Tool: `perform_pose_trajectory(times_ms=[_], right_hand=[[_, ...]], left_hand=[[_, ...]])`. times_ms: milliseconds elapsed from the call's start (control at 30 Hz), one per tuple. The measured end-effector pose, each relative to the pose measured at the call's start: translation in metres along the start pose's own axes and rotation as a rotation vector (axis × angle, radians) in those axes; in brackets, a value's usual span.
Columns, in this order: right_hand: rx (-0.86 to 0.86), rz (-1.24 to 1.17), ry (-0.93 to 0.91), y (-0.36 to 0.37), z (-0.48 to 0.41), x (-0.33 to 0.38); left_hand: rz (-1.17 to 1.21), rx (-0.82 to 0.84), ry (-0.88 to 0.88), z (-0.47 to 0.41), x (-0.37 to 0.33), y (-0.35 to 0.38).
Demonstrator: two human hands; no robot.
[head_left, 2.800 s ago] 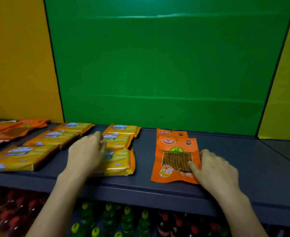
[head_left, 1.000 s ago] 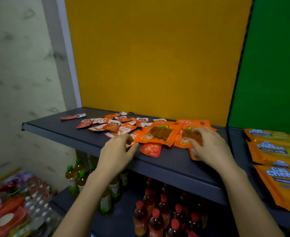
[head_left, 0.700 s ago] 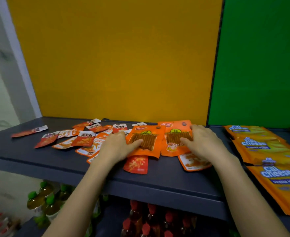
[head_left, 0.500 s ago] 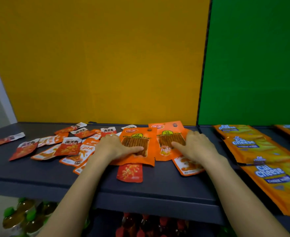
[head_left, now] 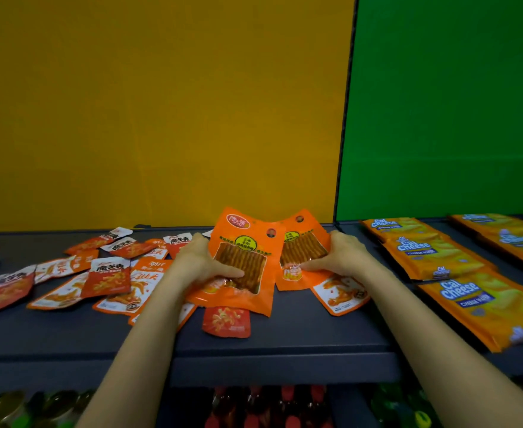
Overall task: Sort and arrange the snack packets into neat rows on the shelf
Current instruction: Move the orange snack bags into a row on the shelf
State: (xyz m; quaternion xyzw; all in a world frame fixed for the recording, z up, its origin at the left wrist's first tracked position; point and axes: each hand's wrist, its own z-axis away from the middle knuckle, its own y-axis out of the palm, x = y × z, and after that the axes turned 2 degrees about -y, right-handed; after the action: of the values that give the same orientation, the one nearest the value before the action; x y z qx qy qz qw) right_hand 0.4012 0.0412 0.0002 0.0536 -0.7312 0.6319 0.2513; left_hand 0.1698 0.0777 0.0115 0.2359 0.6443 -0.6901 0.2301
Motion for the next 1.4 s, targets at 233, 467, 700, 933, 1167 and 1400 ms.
perform_pose_trajectory(times_ms=[233, 467, 700, 933, 1167, 1400], right_hand=[[-0.095, -0.131, 0.024, -0.007, 0.001, 0.011], [-0.416, -0.409, 0.000, -0.025, 0.037, 0.016], [-0.571, -0.744, 0.032, -0.054, 0.109, -0.035], [-0.640, -0.904, 0.158, -0.077, 0.188, -0.111], [-0.740, -0.894, 0.281, -0.111, 0.248, -0.215], [-0.812, -0.826, 0.349, -0.166, 0.295, -0.333]], left_hand=[[0.394, -0.173, 0.187, -0.001, 0.011, -0.009], [0.769, -0.159, 0.330, 0.018, 0.015, -0.028], [0.915, 0.113, 0.397, 0.052, -0.016, -0.012], [0.889, 0.302, 0.485, 0.098, -0.072, 0.042], [0.881, 0.470, 0.502, 0.148, -0.149, 0.127], [0.942, 0.564, 0.517, 0.215, -0.242, 0.218]])
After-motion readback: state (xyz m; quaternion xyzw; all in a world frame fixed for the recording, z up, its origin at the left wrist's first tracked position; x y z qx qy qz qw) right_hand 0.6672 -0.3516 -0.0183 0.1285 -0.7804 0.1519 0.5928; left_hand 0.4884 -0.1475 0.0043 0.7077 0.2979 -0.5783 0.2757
